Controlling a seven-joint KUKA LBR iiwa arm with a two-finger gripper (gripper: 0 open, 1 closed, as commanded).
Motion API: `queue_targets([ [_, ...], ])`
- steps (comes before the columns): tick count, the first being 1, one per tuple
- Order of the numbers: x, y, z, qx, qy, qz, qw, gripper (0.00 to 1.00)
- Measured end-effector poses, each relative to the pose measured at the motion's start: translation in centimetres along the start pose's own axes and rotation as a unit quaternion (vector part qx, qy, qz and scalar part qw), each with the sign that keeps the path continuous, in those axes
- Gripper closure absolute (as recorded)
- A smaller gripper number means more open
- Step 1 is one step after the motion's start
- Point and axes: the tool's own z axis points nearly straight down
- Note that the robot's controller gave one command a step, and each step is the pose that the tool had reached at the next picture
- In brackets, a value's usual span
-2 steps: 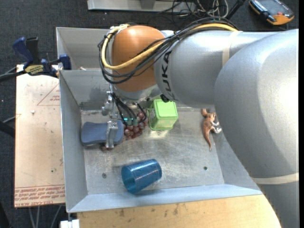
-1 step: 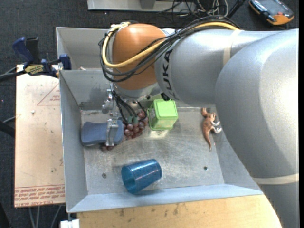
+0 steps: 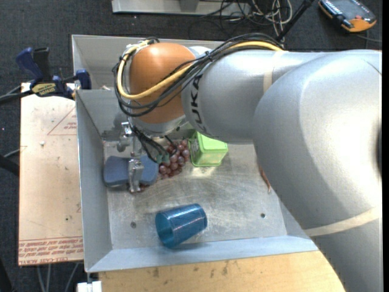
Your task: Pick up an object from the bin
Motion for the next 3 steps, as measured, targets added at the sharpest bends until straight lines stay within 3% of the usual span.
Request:
queue_targets([
  [1,1.7,-6.7,1.3,0.0,0.0054,-0.037,0.9993,0.0],
  [2,2.1,-2.3,-0.4,0.001,0.0042,0.131,0.9914,0.0],
  [3,0.8,-5.2,1.5,0.0,0.0045,0.099,0.9951,0.0],
])
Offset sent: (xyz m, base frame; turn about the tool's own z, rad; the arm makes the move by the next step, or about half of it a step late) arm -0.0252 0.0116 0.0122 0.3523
